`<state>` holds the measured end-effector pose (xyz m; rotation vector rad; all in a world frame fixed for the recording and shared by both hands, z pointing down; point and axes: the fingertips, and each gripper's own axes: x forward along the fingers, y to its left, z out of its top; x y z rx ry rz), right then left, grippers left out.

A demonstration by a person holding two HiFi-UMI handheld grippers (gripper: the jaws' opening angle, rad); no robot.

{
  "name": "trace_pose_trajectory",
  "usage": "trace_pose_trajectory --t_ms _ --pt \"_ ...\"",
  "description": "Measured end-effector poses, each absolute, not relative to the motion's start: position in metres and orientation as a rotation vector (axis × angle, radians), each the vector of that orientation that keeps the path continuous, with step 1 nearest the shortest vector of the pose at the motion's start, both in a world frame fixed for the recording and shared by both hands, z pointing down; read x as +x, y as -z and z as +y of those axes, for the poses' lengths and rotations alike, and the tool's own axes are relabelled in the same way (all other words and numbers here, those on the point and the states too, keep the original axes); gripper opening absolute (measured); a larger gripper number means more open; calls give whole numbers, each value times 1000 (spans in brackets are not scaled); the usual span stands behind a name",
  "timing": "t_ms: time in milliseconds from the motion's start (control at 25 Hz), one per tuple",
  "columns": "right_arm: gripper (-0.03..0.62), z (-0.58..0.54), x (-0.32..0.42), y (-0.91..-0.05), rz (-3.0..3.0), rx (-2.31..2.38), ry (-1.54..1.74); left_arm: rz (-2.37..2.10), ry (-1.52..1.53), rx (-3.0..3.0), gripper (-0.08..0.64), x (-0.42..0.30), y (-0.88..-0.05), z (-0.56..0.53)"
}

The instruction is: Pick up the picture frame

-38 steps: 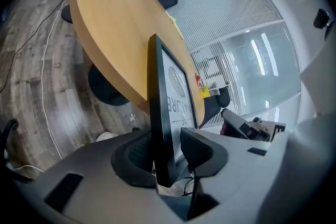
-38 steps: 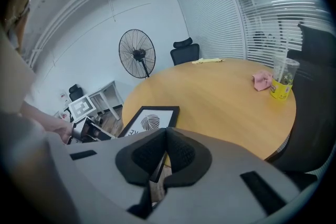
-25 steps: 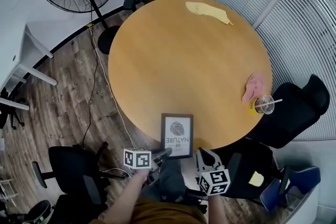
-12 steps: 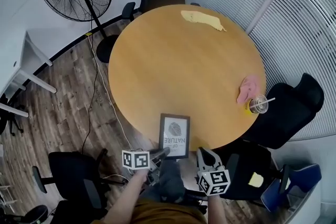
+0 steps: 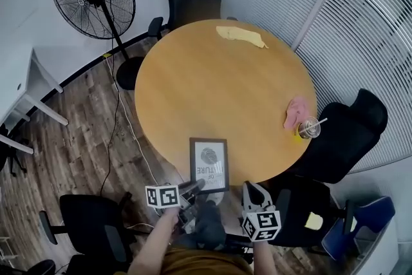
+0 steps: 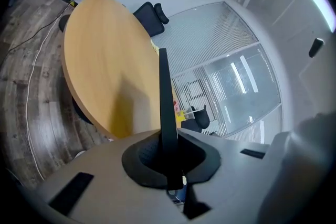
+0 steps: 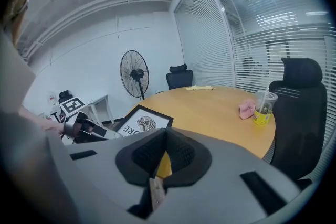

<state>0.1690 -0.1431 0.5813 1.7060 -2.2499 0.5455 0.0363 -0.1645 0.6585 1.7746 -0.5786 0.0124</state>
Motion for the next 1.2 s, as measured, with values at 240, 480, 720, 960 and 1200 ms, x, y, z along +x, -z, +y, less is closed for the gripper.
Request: trace_pose_trajectory --t_ms 240,480,720,960,1200 --pt "12 -130 156 -570 -2262 1726 -518 -589 17 1814 43 28 -638 -159" --pt "12 -118 146 -554 -2283 1751 -470 -608 53 1859 43 16 -619 -153" --pt "12 -104 137 -545 -2295 1789 -464 -615 62 1908 43 5 -600 -144" --pt "12 -93 132 -537 -2309 1803 -439 -619 49 1969 43 4 -580 -135" --pt "12 -81 125 -533 -2316 1820 -422 -585 121 1969 43 -1 -563 -122"
